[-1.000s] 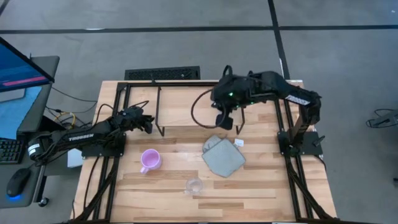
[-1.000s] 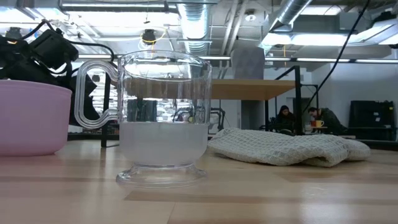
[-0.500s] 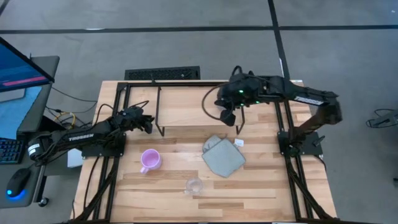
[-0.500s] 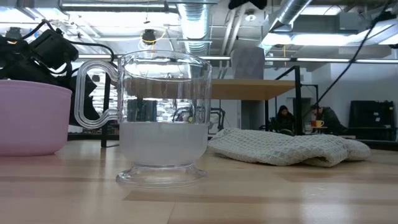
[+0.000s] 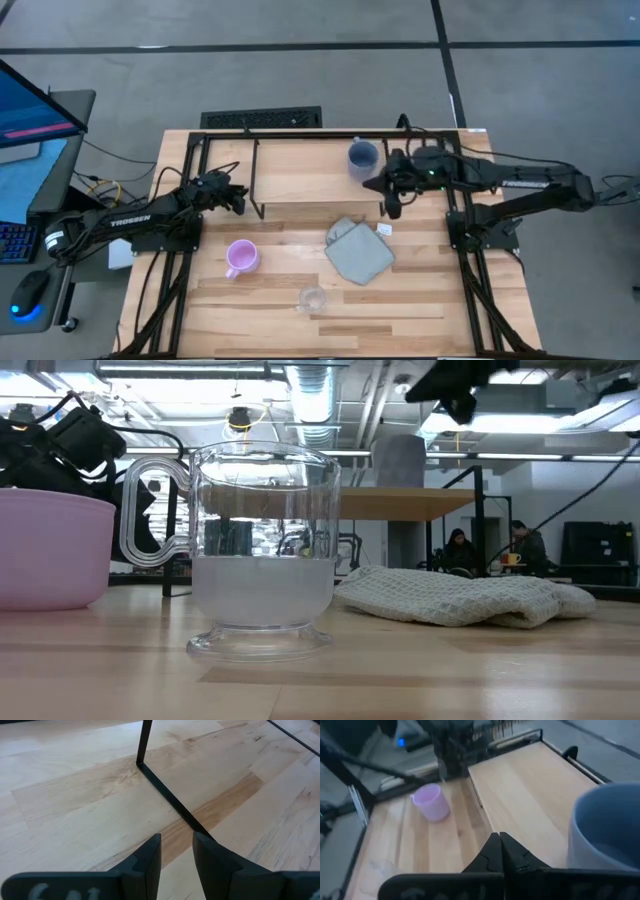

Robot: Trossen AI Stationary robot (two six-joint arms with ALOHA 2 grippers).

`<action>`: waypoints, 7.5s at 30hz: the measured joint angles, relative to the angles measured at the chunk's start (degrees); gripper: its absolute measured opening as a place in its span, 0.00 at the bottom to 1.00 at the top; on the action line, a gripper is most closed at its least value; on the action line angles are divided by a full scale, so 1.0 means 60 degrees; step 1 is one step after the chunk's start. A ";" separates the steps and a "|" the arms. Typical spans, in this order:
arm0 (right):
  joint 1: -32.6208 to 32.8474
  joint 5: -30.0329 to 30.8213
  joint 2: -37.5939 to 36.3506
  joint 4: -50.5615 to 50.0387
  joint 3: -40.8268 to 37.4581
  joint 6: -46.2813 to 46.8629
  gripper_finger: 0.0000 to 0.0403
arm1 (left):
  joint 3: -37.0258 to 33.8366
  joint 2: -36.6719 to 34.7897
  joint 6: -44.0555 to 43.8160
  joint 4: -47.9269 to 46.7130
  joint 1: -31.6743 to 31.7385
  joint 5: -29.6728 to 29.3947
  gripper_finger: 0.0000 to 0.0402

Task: Stack small to large cups/mugs on shelf
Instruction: Put the pink mug on the shelf

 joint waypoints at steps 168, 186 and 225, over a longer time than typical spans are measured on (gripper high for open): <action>0.1647 0.1009 -0.3501 0.1371 -0.4422 0.3238 0.02 | 0.6896 0.2117 -0.1338 -0.8814 -0.6769 0.1774 0.64; 0.2459 0.0990 -0.3499 0.1368 -0.4422 0.3214 0.02 | 0.6896 0.5589 -0.2400 -0.8935 -0.7351 0.1636 0.64; 0.2517 0.0987 -0.3499 0.1296 -0.4422 0.3220 0.02 | 0.9560 0.6123 -0.0786 -1.0397 -0.7168 0.1235 0.00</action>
